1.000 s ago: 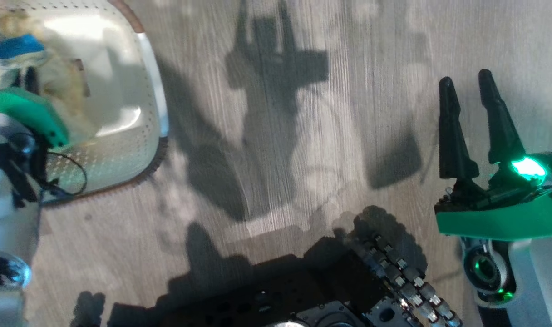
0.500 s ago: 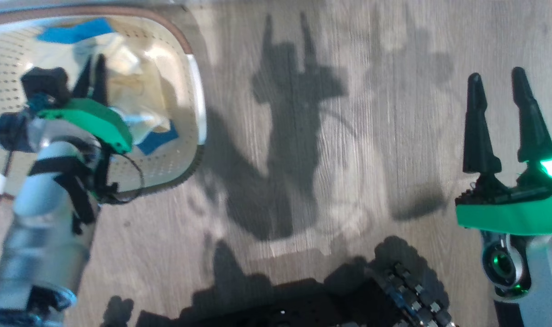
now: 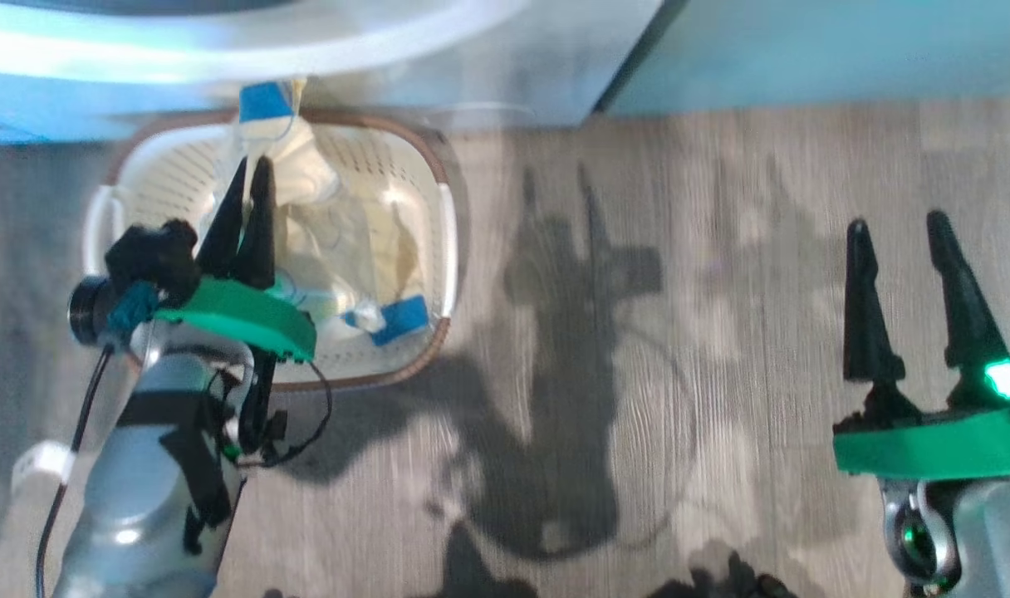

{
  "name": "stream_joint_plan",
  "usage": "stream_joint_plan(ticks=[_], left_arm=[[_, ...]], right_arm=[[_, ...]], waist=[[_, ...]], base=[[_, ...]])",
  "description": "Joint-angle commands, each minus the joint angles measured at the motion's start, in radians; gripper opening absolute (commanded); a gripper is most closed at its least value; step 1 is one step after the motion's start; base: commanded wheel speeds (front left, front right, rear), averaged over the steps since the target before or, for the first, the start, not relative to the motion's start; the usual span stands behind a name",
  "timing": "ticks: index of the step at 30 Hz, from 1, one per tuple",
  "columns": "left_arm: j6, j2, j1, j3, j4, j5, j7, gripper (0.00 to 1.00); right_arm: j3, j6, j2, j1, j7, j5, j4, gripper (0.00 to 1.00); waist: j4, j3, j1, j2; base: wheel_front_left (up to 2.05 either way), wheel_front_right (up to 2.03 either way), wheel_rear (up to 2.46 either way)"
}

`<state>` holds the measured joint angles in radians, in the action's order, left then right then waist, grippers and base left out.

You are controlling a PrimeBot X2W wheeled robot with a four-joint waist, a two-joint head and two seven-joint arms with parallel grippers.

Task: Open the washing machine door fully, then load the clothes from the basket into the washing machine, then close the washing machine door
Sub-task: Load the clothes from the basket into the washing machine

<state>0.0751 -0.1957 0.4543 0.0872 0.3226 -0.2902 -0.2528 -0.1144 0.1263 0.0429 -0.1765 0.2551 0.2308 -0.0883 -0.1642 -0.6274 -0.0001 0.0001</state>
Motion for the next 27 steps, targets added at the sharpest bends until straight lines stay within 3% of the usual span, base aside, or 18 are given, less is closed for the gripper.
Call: stream_joint_plan(ticks=[1, 14, 27], left_arm=[[0.009, -0.018, -0.027, -0.042, -0.046, 0.013, -0.009, 0.00], [0.066, -0.028, -0.275, -0.075, -0.273, 0.025, 0.002, 0.00], [0.097, -0.018, -0.471, -0.065, -0.397, 0.016, 0.053, 0.00]], right_arm=[[-0.011, 0.004, 0.007, 0.032, 0.007, -0.008, -0.022, 1.00], [-0.008, 0.004, 0.007, 0.144, 0.007, -0.048, 0.051, 1.00], [-0.040, 0.004, 0.007, 0.236, 0.007, -0.056, 0.095, 1.00]], waist=[[0.038, 0.068, 0.0001, -0.0001], [0.078, 0.330, 0.0001, -0.0001], [0.082, 0.524, 0.0001, -0.0001]], base=[[0.00, 0.00, 0.00], [0.00, 0.00, 0.00], [0.00, 0.00, 0.00]])
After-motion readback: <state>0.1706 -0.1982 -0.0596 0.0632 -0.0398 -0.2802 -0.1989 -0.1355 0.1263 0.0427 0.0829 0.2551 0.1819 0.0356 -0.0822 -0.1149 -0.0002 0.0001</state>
